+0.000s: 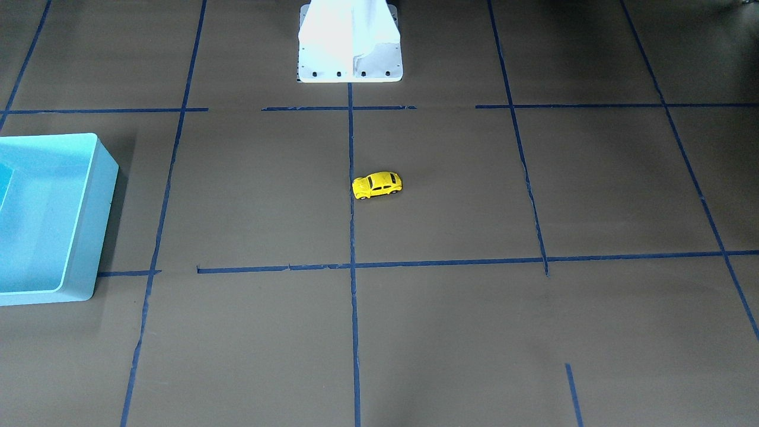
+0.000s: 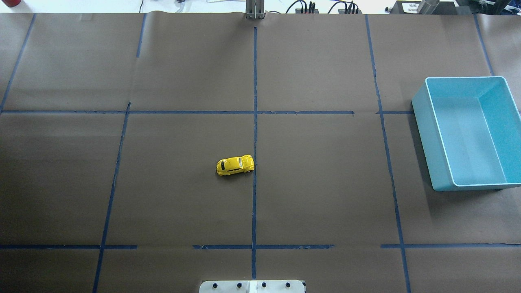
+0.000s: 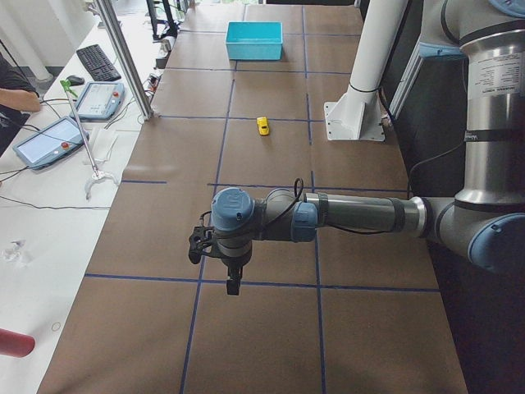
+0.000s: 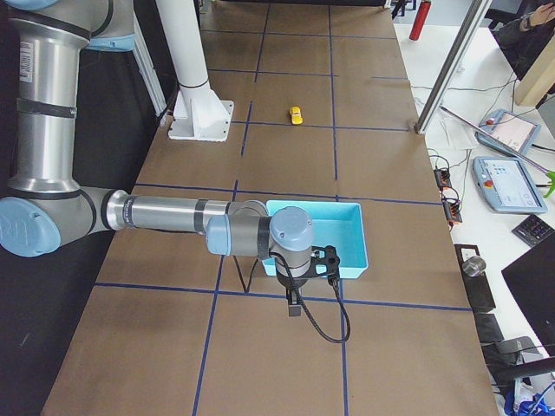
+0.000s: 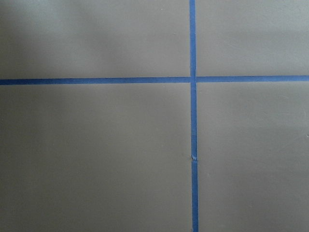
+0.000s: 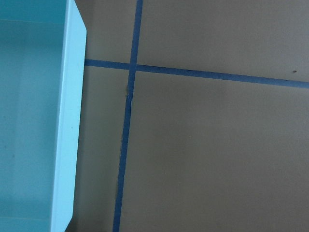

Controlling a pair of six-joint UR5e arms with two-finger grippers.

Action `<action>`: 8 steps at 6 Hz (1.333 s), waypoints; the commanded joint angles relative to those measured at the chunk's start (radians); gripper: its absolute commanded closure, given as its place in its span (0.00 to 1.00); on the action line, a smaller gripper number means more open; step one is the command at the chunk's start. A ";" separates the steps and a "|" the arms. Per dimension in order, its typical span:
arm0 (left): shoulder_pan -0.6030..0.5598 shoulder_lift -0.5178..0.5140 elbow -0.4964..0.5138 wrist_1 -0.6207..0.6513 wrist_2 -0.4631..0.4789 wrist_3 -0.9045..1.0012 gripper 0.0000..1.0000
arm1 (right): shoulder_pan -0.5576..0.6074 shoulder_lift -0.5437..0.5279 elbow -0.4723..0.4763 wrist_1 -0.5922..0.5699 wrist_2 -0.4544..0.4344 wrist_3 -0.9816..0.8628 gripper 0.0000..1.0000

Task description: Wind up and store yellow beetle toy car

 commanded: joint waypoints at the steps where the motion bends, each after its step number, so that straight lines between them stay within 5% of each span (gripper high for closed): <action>1: 0.088 -0.068 -0.017 0.001 0.000 0.013 0.00 | 0.000 0.000 0.000 0.000 -0.002 -0.001 0.00; 3: 0.330 -0.206 -0.120 0.005 0.038 0.007 0.00 | 0.000 0.000 0.002 0.000 0.000 -0.001 0.00; 5: 0.652 -0.382 -0.117 0.022 0.084 -0.001 0.00 | 0.000 0.000 0.002 0.000 -0.003 -0.001 0.00; 8: 0.699 -0.665 -0.127 -0.010 0.132 0.010 0.00 | 0.000 0.000 0.003 0.000 -0.003 -0.001 0.00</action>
